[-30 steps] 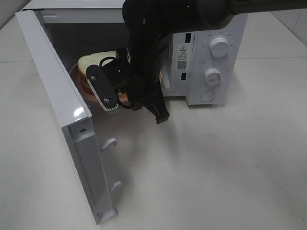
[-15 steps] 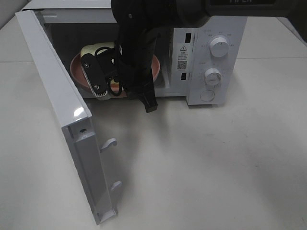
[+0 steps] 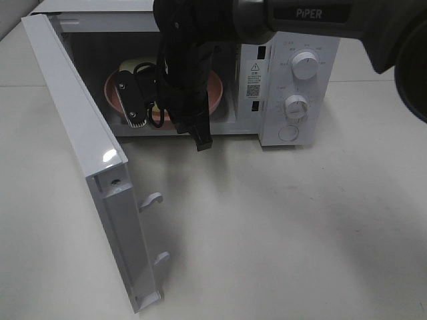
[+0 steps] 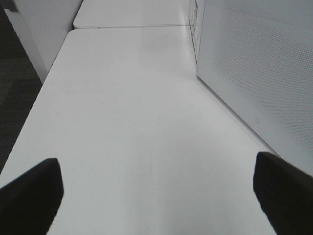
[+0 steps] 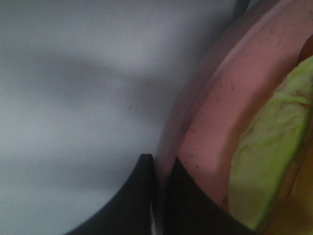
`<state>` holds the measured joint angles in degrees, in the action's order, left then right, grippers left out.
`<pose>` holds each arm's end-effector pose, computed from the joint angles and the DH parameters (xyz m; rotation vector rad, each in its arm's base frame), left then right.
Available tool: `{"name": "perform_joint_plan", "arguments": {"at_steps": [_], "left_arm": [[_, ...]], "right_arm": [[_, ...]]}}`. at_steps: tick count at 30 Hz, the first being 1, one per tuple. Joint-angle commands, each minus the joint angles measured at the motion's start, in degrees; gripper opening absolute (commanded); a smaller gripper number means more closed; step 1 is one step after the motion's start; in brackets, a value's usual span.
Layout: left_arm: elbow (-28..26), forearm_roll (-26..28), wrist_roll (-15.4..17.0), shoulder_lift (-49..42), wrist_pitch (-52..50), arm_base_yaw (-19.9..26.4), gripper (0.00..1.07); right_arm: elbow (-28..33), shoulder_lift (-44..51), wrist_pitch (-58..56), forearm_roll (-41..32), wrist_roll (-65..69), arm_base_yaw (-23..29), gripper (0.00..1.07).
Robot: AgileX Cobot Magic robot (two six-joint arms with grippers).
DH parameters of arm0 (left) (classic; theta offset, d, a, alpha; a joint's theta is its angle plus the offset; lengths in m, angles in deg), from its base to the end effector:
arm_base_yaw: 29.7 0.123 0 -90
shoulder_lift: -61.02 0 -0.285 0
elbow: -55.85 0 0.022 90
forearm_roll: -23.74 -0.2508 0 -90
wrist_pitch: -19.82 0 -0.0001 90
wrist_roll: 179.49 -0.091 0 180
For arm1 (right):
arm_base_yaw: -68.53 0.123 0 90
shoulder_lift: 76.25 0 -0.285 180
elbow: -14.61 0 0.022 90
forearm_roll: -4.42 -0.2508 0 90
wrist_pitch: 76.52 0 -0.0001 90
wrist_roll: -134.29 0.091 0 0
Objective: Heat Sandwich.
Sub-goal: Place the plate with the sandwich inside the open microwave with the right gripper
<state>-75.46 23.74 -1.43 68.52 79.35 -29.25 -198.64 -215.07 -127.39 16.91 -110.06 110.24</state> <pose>-0.0045 0.0000 0.2785 0.0263 2.0196 0.0265 0.3825 0.3204 0.1827 -2.2819 1.5409 -0.3803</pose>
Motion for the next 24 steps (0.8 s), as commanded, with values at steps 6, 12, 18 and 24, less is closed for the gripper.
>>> {"name": "perform_joint_plan", "arguments": {"at_steps": [6, 12, 18, 24], "left_arm": [[0.17, 0.34, -0.11, 0.06, -0.23, 0.0, 1.06], [0.17, 0.34, -0.11, 0.06, -0.23, 0.0, 1.06], [0.17, 0.34, -0.11, 0.06, -0.23, 0.0, 1.06], [0.17, 0.34, -0.11, 0.06, -0.23, 0.0, 1.06]], "right_arm": [[-4.64, -2.98, 0.74, 1.78, 0.97, -1.15, 0.02], [-7.05, -4.47, 2.29, 2.01, 0.97, -1.78, 0.02], [-8.14, -5.5, 2.75, 2.52, 0.97, -2.64, 0.02], [-9.74, -6.99, 3.55, 2.64, 0.97, -2.98, 0.04]]}}
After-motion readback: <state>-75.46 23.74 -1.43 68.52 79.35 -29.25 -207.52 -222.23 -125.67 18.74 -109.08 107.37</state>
